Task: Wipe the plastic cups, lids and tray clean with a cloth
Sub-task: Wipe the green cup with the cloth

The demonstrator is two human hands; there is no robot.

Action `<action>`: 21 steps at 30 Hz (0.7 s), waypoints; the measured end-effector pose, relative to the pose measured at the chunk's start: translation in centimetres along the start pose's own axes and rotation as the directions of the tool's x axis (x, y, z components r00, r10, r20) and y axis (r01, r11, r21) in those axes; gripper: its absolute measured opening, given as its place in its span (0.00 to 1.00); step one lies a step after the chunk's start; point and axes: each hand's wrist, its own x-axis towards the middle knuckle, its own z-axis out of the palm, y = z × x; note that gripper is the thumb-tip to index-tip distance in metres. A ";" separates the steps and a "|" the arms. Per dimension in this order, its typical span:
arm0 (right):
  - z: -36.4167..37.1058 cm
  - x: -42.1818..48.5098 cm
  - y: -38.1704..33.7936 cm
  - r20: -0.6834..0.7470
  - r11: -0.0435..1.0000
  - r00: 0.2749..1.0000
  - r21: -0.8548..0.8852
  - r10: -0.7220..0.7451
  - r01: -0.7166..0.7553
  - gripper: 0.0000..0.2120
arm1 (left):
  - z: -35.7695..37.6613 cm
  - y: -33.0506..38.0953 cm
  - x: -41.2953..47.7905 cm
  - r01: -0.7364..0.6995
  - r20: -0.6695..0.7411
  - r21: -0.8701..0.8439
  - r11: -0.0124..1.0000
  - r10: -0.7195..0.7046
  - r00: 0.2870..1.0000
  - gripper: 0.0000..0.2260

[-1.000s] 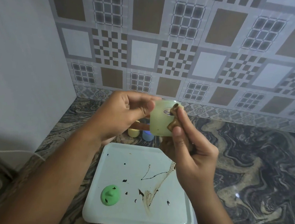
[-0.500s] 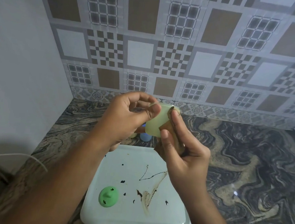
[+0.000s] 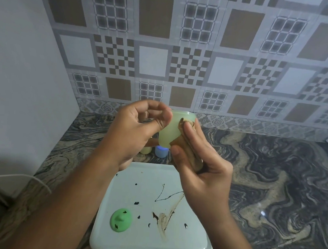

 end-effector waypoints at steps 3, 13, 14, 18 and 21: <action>0.0 -0.1 0.2 -0.052 0.997 0.997 0.047 0.055 -0.053 0.21 | -0.3 -0.1 0.1 -0.001 0.016 0.016 1.000 0.001 1.000 0.10; -0.4 0.4 0.4 -0.043 0.998 0.998 -0.045 0.045 -0.047 0.19 | -0.9 0.0 -0.4 0.018 0.205 0.065 0.998 -0.031 0.978 0.06; -0.5 0.4 0.5 -0.011 0.995 1.000 -0.098 0.007 -0.008 0.20 | -0.9 0.0 -0.3 0.021 0.187 0.063 0.998 -0.033 0.982 0.06; -0.2 0.1 0.6 0.065 0.996 0.995 -0.065 0.072 -0.067 0.22 | -1.1 0.1 0.1 0.021 0.077 0.035 0.999 -0.024 0.997 0.11; -0.1 0.0 0.3 0.046 0.989 0.989 0.045 0.137 -0.139 0.19 | -1.3 0.3 0.0 0.016 0.090 0.034 0.999 -0.019 0.996 0.13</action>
